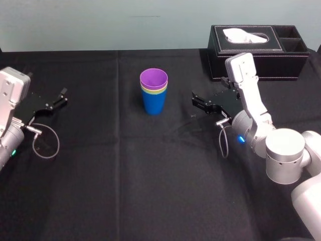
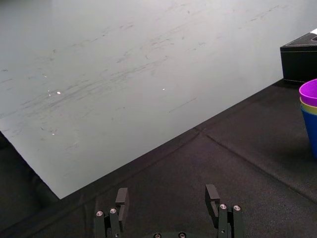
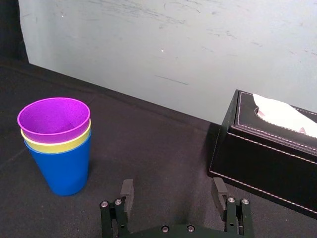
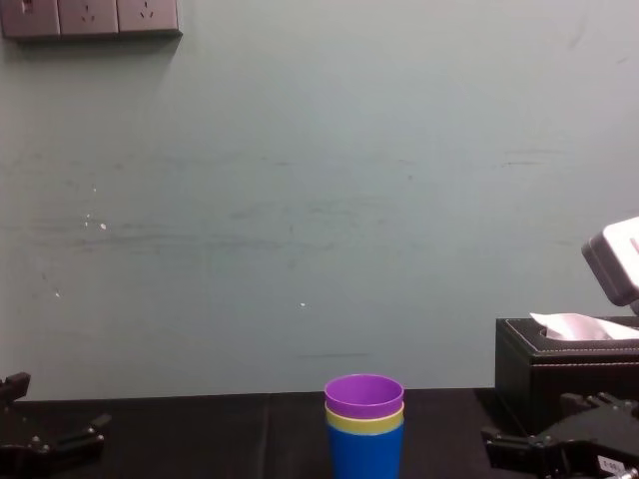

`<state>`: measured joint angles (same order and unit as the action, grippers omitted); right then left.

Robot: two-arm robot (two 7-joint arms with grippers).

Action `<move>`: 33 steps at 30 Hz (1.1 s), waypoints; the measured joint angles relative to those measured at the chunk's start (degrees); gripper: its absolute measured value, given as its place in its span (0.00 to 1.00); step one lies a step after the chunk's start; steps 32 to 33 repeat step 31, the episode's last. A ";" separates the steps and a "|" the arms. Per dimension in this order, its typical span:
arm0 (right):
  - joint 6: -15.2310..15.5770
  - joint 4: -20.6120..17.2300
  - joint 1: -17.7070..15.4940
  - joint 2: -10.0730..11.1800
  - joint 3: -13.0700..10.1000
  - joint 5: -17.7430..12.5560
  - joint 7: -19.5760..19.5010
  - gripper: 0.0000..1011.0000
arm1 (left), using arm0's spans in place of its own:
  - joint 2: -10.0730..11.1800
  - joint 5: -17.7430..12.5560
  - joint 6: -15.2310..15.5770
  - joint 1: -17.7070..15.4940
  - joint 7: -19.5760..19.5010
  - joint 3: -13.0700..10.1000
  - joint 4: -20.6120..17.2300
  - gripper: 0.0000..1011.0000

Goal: Stack the three plastic cups sequentially using one hand.

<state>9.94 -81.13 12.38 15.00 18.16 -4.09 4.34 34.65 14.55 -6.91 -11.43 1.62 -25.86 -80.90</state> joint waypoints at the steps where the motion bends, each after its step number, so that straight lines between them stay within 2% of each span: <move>1: 0.00 0.00 0.00 0.00 0.00 0.00 0.00 0.99 | 0.00 0.00 0.00 0.00 0.00 0.00 0.00 1.00; 33: 0.00 0.01 0.00 0.00 0.00 0.00 0.01 0.99 | 0.00 0.00 0.00 0.00 0.00 0.00 0.00 1.00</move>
